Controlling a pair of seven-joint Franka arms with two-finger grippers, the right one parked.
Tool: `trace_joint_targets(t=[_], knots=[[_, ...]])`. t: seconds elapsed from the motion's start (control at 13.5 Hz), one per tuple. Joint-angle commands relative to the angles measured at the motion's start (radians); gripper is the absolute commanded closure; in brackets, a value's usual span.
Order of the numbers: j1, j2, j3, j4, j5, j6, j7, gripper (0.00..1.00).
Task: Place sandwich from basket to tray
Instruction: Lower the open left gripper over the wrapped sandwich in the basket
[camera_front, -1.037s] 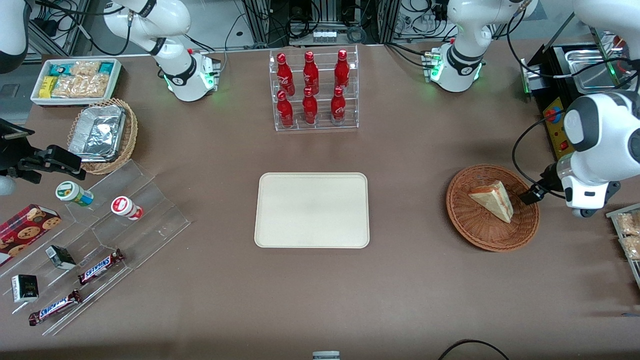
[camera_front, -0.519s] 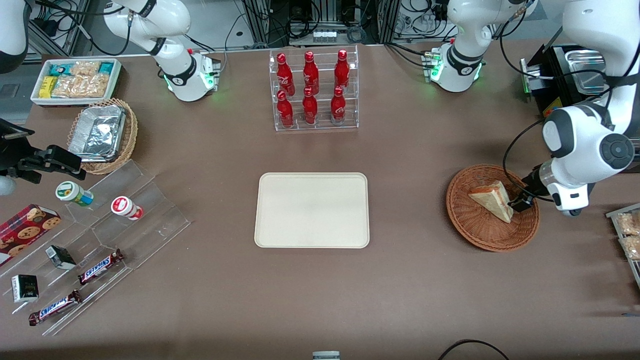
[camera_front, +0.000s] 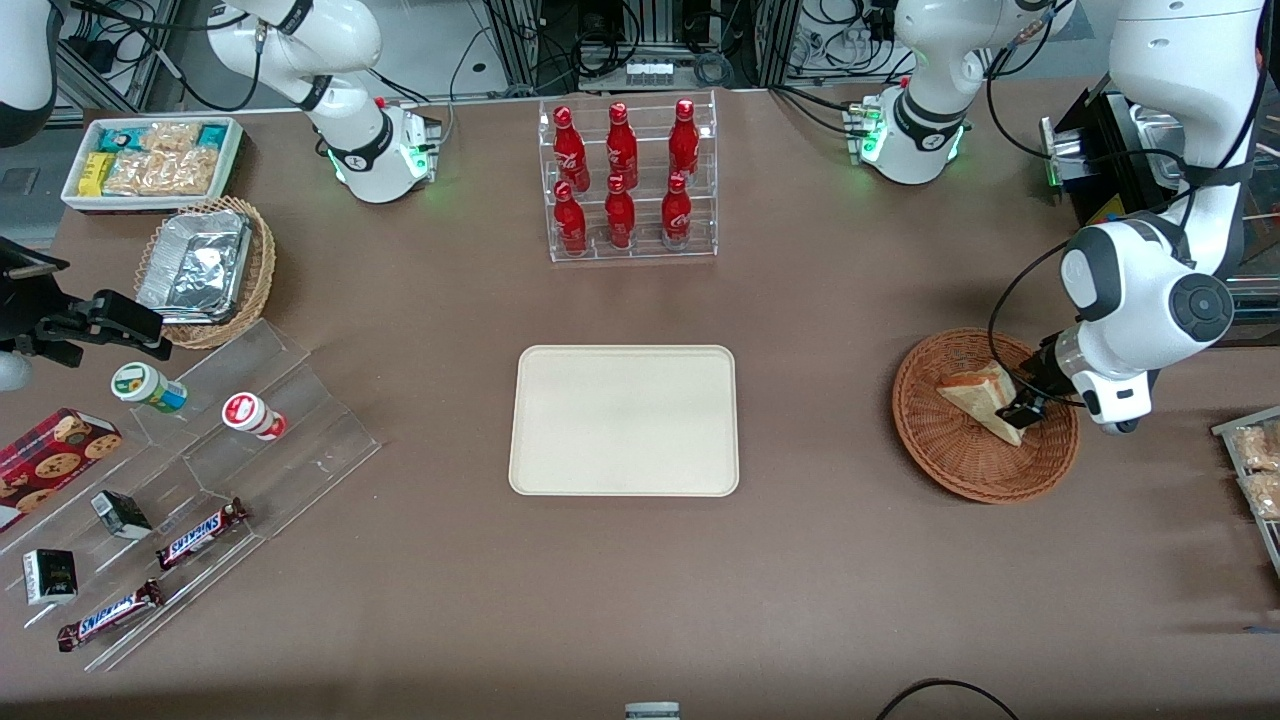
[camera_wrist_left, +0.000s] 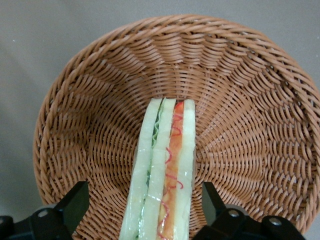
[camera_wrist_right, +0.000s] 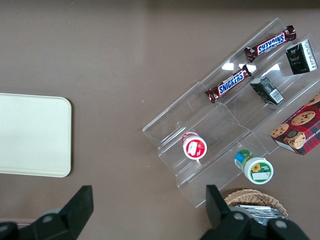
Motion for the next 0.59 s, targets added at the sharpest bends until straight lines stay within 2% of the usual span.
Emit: trace_joint_targets(t=[0.0,0.22,0.52], knots=[[-0.015,0.003,0.0,-0.059,-0.014,0.087,-0.018,0.0],[-0.037,0.019,0.0,-0.065,-0.012,0.102,-0.016,0.03],[-0.067,0.04,0.0,-0.065,-0.006,0.103,-0.011,0.28]])
